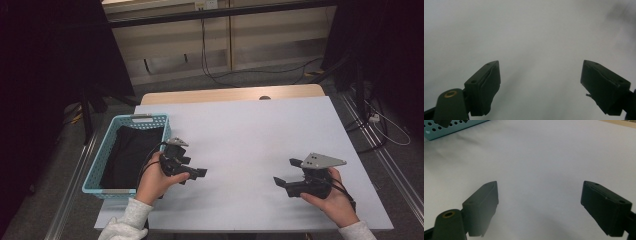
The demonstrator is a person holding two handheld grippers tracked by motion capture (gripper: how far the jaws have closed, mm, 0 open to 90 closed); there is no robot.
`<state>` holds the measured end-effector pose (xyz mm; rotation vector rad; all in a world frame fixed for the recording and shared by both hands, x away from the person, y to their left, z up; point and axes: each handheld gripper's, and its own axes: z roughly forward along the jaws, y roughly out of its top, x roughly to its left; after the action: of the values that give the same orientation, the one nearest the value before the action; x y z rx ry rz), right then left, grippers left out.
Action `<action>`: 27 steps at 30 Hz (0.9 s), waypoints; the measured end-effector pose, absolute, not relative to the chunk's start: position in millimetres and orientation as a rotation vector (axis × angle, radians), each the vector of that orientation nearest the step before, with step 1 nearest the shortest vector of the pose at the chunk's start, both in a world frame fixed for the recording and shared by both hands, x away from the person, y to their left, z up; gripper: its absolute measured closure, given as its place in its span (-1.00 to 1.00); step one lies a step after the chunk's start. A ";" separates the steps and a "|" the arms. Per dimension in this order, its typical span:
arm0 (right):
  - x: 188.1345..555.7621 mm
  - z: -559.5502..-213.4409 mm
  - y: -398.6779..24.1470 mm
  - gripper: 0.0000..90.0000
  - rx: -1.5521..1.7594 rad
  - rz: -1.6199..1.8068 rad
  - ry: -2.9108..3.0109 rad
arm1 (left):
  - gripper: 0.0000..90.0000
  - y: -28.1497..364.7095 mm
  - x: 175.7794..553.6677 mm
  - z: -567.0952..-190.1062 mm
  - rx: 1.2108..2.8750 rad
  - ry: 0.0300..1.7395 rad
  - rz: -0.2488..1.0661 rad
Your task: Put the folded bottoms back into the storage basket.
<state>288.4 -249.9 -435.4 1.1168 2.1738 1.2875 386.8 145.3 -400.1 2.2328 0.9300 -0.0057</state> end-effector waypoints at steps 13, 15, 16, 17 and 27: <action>285.6 -437.9 -255.1 -0.69 1.122 1.264 2.182 | -0.64 150.5 380.4 -410.3 2.211 0.922 -0.022; 285.3 -438.0 -255.5 -0.69 1.123 1.264 2.182 | -0.65 151.1 380.0 -411.3 2.213 0.921 -0.027; 284.7 -438.4 -256.7 -0.69 1.128 1.261 2.180 | -0.65 152.0 379.3 -412.5 2.209 0.923 -0.025; 284.7 -438.4 -256.7 -0.69 1.128 1.261 2.180 | -0.65 152.0 379.3 -412.5 2.209 0.923 -0.025; 282.6 -440.2 -260.5 -0.70 1.129 1.243 2.182 | -0.65 158.0 375.7 -420.1 2.191 0.922 -0.035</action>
<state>282.6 -260.5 -440.2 1.1290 2.1823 1.2432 375.7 158.0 -420.1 2.1907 0.9217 -0.0348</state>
